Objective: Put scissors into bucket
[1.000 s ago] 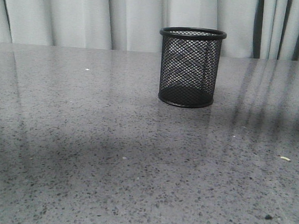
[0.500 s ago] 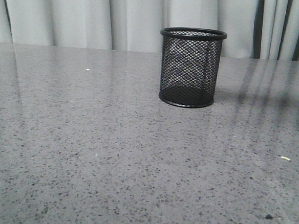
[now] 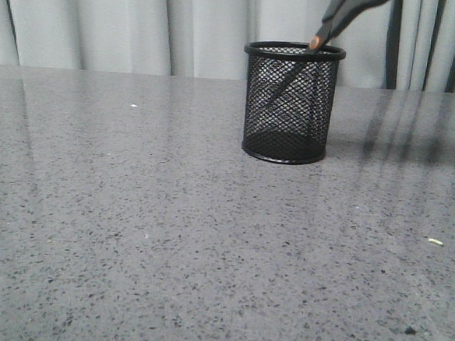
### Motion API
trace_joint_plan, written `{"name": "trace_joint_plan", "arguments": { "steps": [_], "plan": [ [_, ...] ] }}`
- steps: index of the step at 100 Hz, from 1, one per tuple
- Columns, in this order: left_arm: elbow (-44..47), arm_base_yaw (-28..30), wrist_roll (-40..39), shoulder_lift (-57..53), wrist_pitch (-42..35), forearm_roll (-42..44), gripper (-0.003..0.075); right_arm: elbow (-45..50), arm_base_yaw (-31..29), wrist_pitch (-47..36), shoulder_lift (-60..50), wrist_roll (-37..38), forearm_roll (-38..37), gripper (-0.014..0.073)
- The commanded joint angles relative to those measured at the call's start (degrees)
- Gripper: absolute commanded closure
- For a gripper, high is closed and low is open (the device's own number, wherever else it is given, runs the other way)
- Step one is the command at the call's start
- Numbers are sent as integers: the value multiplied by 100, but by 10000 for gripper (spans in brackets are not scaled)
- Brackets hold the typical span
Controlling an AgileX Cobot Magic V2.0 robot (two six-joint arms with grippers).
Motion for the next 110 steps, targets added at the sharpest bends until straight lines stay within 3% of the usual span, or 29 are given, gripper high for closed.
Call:
{"name": "trace_joint_plan", "arguments": {
  "steps": [1, 28, 37, 54, 68, 91, 98, 110],
  "plan": [
    [-116, -34, -109, 44, -301, -110, 740, -194, -41, -70, -97, -3, 106, 659],
    [-116, -34, -109, 44, -301, -110, 740, -363, -41, -188, 241, -3, 92, 631],
    [-116, -34, -109, 44, -301, -110, 740, -362, -41, -282, 241, -3, 92, 537],
    [-116, -34, -109, 44, -301, -110, 740, -366, -41, -407, 241, -3, 83, 279],
    [-116, -34, -109, 44, -313, -110, 740, -666, -41, -529, 241, -3, 57, 167],
    [137, -34, -507, -5, -1138, 489, 740, -1975, -41, -175, 230, -3, 57, 196],
    [446, -34, -1016, -128, -1527, 1210, 740, -2281, -41, 45, 142, 74, 57, 288],
    [1372, -34, -2305, -577, -2133, 2661, 740, -2297, -41, 179, -279, 100, -206, 538]
  ]
}}
